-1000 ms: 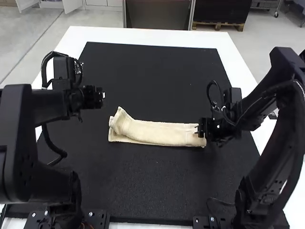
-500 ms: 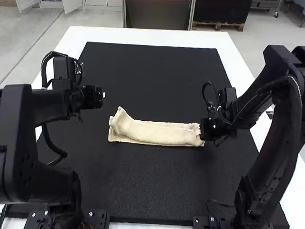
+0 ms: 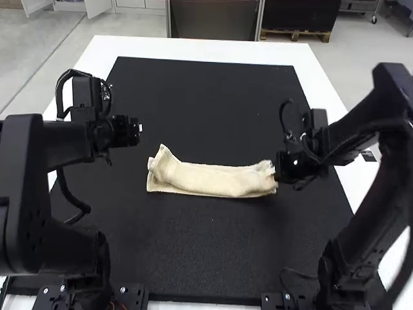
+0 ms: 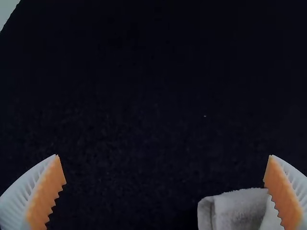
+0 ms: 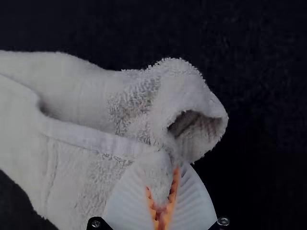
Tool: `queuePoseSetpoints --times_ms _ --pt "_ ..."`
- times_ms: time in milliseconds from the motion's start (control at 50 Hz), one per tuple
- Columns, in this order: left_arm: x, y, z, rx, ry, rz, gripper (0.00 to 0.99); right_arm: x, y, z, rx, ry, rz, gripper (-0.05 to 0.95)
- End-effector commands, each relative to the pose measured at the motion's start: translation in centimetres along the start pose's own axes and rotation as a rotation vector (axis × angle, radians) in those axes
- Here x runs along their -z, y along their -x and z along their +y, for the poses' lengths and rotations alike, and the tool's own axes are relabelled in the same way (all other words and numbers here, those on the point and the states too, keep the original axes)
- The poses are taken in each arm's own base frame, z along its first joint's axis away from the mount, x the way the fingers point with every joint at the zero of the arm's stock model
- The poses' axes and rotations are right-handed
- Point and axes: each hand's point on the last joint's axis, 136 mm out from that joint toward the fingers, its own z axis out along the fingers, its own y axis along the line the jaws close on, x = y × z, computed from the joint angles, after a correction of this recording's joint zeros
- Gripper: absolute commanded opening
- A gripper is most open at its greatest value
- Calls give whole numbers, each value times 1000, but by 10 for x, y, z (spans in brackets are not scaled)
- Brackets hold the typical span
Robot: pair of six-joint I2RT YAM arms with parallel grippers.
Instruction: Fold the towel.
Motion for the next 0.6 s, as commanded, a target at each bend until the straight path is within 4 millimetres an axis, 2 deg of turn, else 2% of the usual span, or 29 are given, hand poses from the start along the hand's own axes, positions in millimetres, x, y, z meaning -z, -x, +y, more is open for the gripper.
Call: queuePoseSetpoints --times_ms 0,140,280,580 --pt "5 18 -3 12 -11 -53 970 15 24 13 6 48 -66 -21" --pt "6 19 -2 13 -8 -56 970 21 29 20 8 73 -70 -21" --pt "6 21 0 18 -1 -55 970 24 40 38 11 139 -72 -21" --pt "13 35 22 58 74 -96 970 3 41 90 72 254 -8 -21"
